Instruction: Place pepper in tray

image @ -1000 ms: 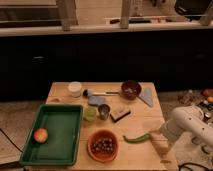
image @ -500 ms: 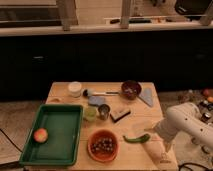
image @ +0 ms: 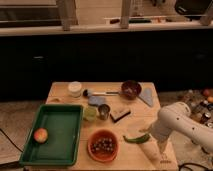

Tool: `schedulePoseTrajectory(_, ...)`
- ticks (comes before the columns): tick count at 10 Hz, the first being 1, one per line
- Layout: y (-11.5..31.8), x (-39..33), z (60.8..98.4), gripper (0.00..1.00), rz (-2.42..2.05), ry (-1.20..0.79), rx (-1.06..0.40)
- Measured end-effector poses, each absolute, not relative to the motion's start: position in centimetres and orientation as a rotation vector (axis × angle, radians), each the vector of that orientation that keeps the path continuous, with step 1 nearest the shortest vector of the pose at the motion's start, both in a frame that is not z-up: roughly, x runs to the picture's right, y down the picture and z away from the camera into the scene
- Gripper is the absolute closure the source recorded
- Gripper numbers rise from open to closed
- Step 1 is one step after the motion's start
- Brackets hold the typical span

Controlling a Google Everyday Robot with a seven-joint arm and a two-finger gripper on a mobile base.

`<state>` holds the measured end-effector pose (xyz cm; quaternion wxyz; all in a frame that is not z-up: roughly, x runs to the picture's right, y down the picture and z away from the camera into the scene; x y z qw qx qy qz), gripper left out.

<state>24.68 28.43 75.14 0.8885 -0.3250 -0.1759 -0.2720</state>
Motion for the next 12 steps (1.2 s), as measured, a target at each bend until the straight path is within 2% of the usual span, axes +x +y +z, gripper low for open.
schedulePoseTrajectory(3,28.9,23.9,76.0,0.21,-0.536,-0.367,-0.699)
schedulePoseTrajectory(5,29.3,23.6,76.7,0.35,-0.529,-0.356,-0.712)
schedulePoseTrajectory(11,30.0,22.7,78.6,0.96,-0.526,-0.349,-0.734)
schedulePoseTrajectory(12,29.9,22.7,78.5,1.0,-0.528,-0.347,-0.735)
